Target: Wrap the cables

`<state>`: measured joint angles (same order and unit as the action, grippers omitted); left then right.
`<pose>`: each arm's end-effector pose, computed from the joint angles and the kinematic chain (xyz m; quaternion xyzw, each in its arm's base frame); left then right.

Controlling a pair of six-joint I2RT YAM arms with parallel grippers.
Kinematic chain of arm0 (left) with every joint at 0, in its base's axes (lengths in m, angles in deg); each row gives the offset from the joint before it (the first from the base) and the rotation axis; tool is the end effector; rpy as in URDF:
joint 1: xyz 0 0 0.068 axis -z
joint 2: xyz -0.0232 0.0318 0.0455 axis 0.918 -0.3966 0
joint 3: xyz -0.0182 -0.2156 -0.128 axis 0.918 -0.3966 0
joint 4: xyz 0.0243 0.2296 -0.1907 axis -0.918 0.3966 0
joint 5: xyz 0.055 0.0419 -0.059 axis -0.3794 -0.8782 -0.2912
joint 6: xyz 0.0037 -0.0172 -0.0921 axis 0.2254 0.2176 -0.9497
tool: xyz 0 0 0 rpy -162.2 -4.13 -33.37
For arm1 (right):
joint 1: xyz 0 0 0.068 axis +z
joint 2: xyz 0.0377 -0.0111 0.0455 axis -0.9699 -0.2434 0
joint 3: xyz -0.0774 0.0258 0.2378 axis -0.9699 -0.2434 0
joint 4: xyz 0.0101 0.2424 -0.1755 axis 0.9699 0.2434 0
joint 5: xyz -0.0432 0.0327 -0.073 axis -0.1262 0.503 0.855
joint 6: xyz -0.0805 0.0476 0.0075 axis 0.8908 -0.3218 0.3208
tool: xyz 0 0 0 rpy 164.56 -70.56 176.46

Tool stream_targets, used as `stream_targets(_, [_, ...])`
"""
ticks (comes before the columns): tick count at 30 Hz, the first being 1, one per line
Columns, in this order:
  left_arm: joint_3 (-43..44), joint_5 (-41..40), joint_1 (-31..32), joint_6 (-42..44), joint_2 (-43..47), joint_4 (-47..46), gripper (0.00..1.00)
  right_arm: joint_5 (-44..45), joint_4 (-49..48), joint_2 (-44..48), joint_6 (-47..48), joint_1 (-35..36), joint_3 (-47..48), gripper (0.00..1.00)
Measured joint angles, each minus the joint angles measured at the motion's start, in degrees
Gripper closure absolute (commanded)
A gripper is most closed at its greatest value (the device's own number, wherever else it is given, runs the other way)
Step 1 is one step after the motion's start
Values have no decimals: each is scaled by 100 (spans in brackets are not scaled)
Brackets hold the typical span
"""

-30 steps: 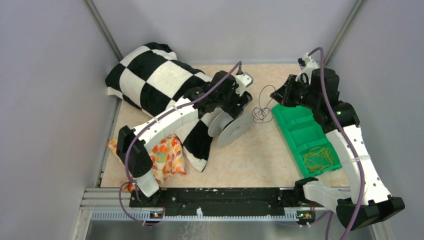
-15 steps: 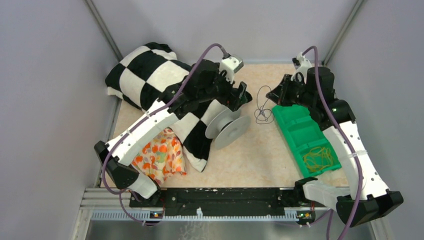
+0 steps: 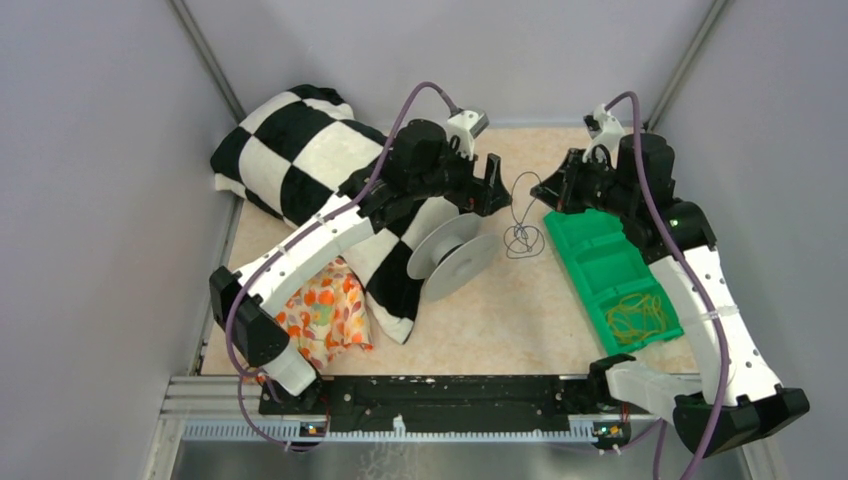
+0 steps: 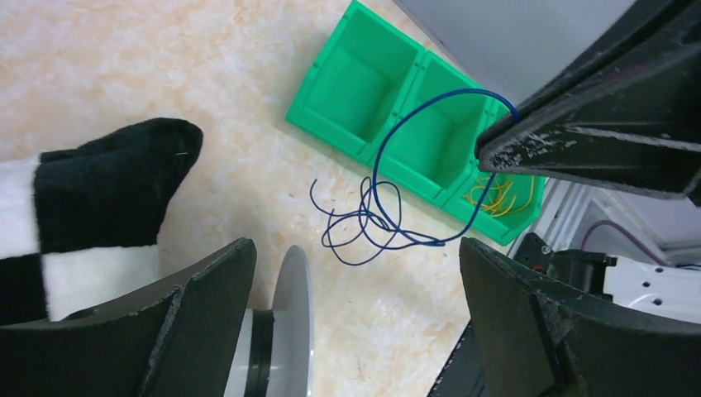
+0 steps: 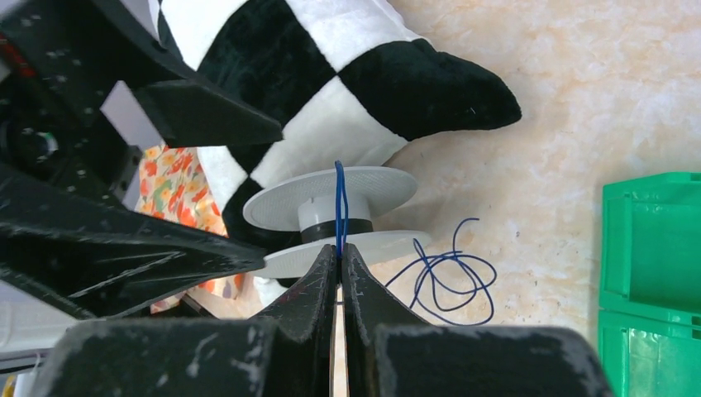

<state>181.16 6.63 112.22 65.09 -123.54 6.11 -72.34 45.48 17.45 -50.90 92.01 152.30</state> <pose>0.3014 -0.3360 0.3818 0.2699 0.7783 -0.3719 0.4279 0.2861 0.1134 0.3950 -0.0679 0.8303 0.3078 0.4595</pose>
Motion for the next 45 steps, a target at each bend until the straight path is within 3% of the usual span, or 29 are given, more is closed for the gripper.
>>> stream_targets(7, [-166, 387, -26, -579, -343, -702, 3, -37, 31, 22, 22, 0, 90, 100])
stream_targets(13, [-195, 682, -26, -914, -678, -1263, 17, -35, 92, 92, 50, 0, 155, 100])
stream_targets(18, [-157, 732, -26, -1003, -1099, -1329, 45, -61, 68, 212, 0, 0, 153, 100])
stream_targets(25, [79, 466, -50, -789, -1207, -1174, 100, 238, 142, 315, -4, 2, 153, 100])
stream_targets(31, [264, 542, -57, -726, -1049, -1167, 100, 1069, 321, 310, -76, 2, 153, 98])
stream_targets(40, [409, 1259, -66, -1045, -417, -1580, 100, 2339, 192, 79, -345, 127, 35, 63])
stream_targets(45, [411, 1397, -66, -1416, -76, -2201, 100, 2400, -483, 151, -614, 205, -780, 56])
